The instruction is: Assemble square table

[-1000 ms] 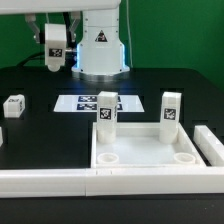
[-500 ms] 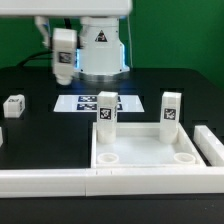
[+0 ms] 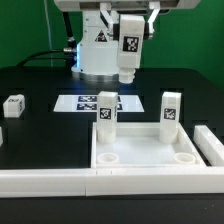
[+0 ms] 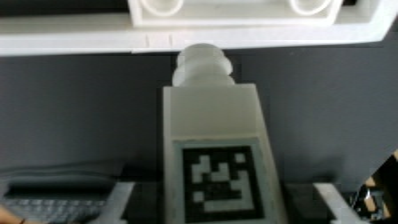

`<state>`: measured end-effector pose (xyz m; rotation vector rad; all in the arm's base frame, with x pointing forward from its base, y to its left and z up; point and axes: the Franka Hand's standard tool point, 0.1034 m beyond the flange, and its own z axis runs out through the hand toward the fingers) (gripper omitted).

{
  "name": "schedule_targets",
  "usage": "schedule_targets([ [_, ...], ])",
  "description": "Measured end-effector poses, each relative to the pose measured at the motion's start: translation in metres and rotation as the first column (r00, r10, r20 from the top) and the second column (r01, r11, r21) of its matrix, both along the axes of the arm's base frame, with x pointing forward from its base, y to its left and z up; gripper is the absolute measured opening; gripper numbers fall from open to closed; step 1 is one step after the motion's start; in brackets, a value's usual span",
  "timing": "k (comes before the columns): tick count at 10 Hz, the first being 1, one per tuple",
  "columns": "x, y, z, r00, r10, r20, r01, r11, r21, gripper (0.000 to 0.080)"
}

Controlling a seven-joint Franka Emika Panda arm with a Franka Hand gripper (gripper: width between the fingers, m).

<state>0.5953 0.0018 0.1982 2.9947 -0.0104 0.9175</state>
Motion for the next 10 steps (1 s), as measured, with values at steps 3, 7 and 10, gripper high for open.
schedule_targets([
  [3,-0.005,-0.011,-0.011,0.988,-0.019,0.155,0.029,0.998,-0.062,0.0290],
  [7,0.006,0.084,-0.033,0.997,-0.015,0.077,0.009,0.997,0.074,0.0290],
  [10,0.020,0.102,-0.030,0.996,-0.013,0.089,0.004,0.995,0.097,0.0290],
])
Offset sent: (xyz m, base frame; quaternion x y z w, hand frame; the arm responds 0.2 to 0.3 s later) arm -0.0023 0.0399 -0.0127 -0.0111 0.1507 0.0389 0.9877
